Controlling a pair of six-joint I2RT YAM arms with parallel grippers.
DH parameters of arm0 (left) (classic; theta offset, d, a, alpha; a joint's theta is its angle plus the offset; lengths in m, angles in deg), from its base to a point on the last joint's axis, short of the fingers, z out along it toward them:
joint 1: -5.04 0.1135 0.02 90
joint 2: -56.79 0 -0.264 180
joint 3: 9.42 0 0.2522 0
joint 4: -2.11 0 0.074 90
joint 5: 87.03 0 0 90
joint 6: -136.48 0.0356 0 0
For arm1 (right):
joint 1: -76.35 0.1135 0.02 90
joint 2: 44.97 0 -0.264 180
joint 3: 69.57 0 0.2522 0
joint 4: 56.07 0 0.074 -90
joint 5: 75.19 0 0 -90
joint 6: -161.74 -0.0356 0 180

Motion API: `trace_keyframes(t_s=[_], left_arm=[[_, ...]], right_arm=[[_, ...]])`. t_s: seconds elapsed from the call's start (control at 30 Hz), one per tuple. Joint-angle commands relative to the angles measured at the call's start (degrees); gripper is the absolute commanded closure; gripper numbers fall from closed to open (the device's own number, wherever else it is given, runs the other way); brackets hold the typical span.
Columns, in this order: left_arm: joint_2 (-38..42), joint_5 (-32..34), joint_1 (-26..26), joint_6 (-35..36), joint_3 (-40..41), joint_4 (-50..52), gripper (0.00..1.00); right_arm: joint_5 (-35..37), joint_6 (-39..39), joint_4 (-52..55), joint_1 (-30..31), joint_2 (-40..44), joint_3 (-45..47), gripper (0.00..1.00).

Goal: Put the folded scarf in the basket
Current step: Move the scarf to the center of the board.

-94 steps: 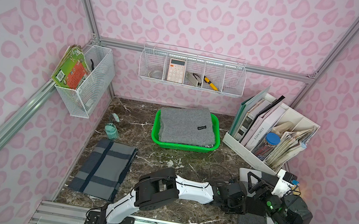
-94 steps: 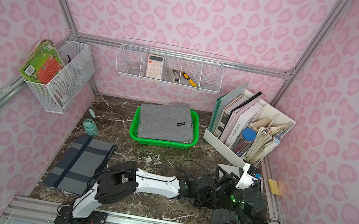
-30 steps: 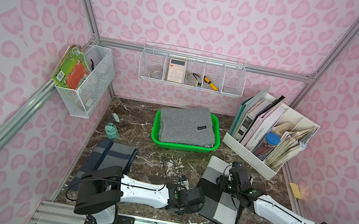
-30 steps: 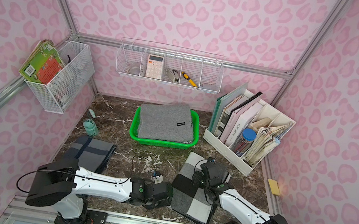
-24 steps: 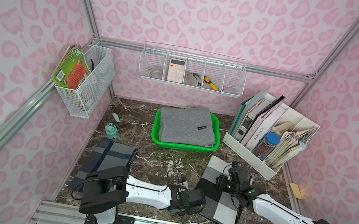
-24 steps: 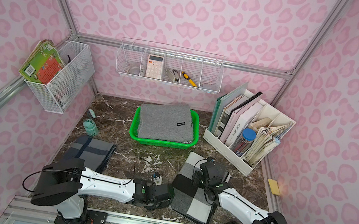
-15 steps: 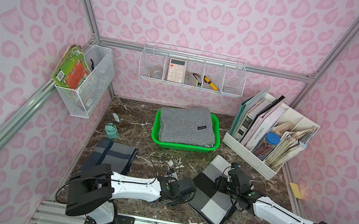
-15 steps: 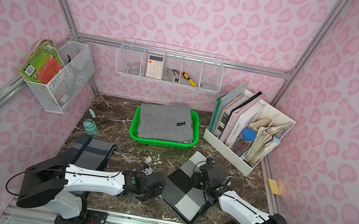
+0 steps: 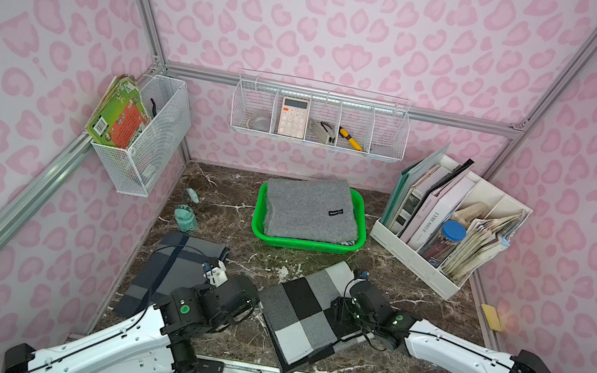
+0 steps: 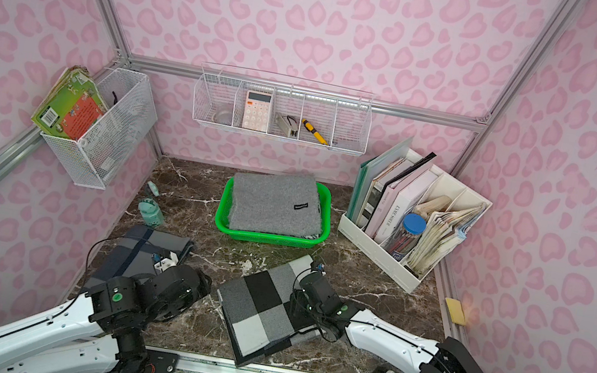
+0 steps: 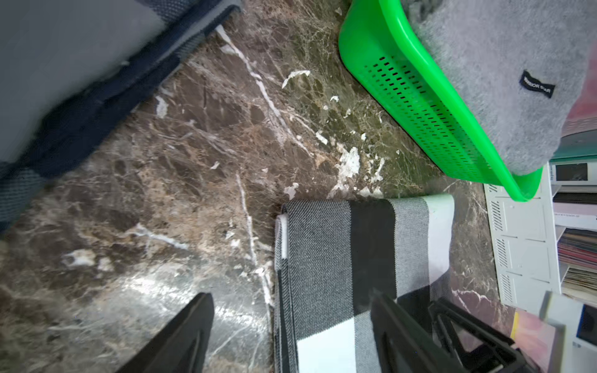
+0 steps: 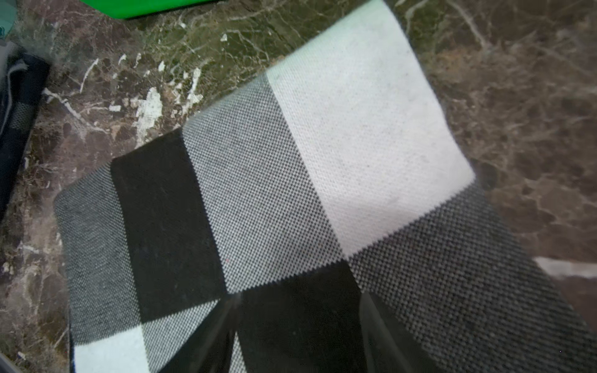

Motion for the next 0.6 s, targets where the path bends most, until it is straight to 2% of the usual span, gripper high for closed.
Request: trace_keyframes(t_s=[0.0,0.17,0.33,0.4,0.57], left_arm=[[2.1,-3.0,0.0,1.1,1.3,3.6,0.19],[2.1,-6.3,0.0,0.0,2.7,2.0,0.2],[-2.3,-12.1,-1.5,-0.6,7.0,-9.3,0.23],[-5.3,-11.8,-3.2,-1.5,7.1,-11.0,0.28],[-12.4,-10.5,-7.3,-4.0,7.0,-16.8,0.34]], right_arm=[[1.7,1.8,-0.7,0.0,-1.8,-2.3,0.36],[3.1,3.7,1.0,-1.6,-6.9,-5.7,0.37],[2.3,5.0,0.0,-4.6,-9.8,-5.9,0.39],[2.0,5.4,-0.5,-5.8,-10.0,-5.5,0.4],[0.5,5.8,-2.1,-8.3,-9.1,-3.3,0.4]])
